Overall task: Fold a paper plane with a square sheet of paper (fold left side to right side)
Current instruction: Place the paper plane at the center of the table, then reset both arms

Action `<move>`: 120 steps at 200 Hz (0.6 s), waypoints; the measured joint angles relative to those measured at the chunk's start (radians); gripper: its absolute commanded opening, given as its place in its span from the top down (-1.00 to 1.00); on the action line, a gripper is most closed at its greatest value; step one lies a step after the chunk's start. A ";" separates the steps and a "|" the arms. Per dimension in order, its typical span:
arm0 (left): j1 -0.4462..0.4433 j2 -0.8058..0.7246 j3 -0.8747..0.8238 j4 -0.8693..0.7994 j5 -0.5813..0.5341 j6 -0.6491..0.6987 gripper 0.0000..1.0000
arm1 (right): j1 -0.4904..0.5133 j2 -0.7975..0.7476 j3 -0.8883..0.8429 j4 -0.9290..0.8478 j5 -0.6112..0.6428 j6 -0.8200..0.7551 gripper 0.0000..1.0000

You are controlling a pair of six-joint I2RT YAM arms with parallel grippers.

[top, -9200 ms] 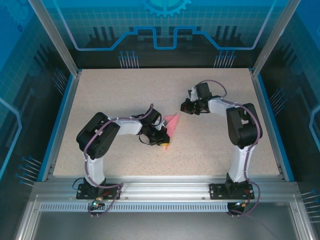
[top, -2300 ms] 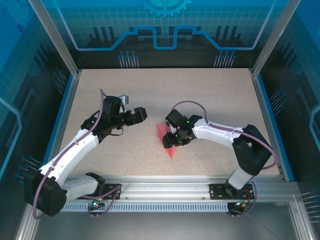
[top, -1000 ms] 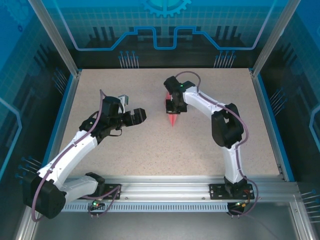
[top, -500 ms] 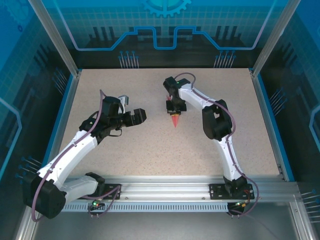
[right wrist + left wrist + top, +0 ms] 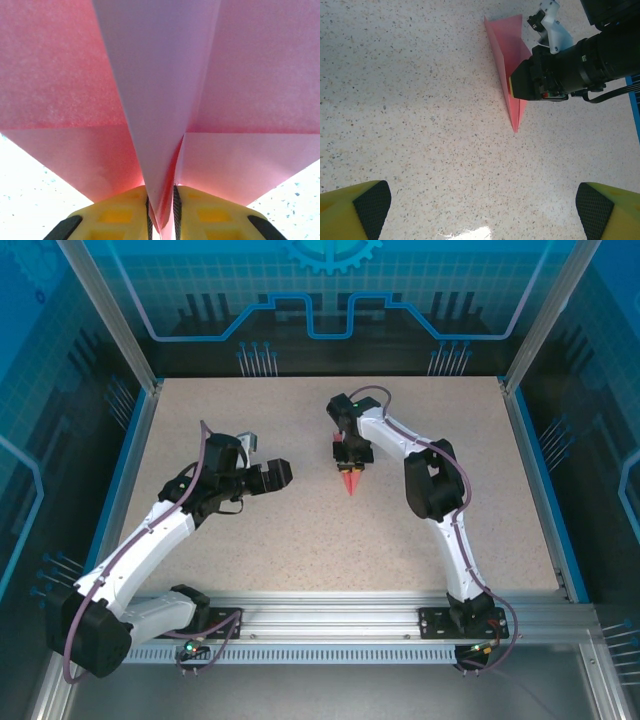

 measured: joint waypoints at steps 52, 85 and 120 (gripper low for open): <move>0.034 0.000 0.032 -0.021 0.013 0.008 -0.97 | 0.003 -0.073 -0.016 -0.015 0.005 -0.004 0.34; 0.108 0.000 0.034 -0.021 0.045 -0.040 -0.97 | 0.013 -0.193 -0.093 -0.013 0.018 -0.008 0.22; 0.174 -0.013 0.030 -0.014 0.026 -0.100 -0.97 | 0.014 -0.389 -0.247 0.026 0.080 -0.044 -0.11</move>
